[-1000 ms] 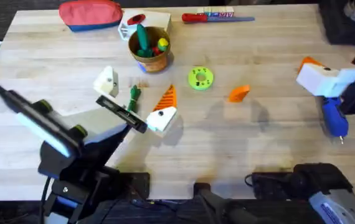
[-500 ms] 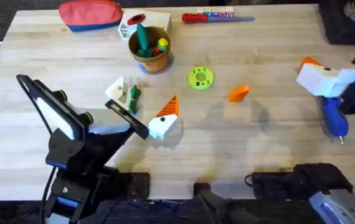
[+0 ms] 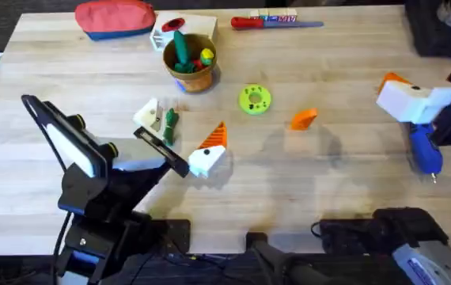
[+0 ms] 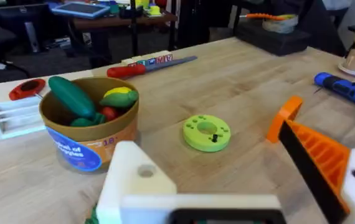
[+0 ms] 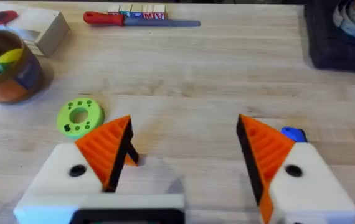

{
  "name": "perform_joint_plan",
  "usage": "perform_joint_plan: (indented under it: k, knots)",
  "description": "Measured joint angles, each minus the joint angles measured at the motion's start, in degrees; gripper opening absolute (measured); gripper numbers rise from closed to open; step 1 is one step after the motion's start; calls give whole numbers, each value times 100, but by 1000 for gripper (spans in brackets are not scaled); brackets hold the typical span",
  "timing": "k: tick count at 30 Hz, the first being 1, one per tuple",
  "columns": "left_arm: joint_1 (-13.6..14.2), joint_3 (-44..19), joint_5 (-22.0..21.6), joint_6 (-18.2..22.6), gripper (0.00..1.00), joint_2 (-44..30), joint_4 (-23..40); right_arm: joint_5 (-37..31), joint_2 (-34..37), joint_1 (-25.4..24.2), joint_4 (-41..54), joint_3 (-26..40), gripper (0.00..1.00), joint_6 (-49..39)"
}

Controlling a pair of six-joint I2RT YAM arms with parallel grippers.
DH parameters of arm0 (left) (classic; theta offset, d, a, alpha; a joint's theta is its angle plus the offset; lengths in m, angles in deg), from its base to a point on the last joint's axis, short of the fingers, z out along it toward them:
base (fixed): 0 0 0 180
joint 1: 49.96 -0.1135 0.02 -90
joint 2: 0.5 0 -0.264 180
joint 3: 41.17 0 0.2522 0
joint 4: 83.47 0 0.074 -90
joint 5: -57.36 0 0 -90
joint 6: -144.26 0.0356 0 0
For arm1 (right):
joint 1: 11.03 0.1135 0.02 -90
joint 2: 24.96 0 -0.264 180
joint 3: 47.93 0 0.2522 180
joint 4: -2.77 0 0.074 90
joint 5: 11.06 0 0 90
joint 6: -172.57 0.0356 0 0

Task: Pick up the gripper from the table and insert it into the empty holder that is missing its gripper. Then pick up a screw, insert it into the mounting hole, and use the screwdriver to tighten it. Finally, clean up the table by picking up the vegetable and placing it into the bucket.

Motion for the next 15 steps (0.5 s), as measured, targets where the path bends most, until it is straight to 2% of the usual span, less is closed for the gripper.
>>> perform_joint_plan:
  k: [8, 11, 15]
  knots:
    - [-3, 0, 132, -1, 991, 1, -7, 0, 0, 0, 0, 0, 991, 0]
    - [-4, 0, 657, -2, 991, 2, -13, 0, 0, 0, 0, 0, 992, -1]
    - [-4, 1, 1778, -3, 991, 2, 11, 0, 0, 0, 0, 0, 991, -1]
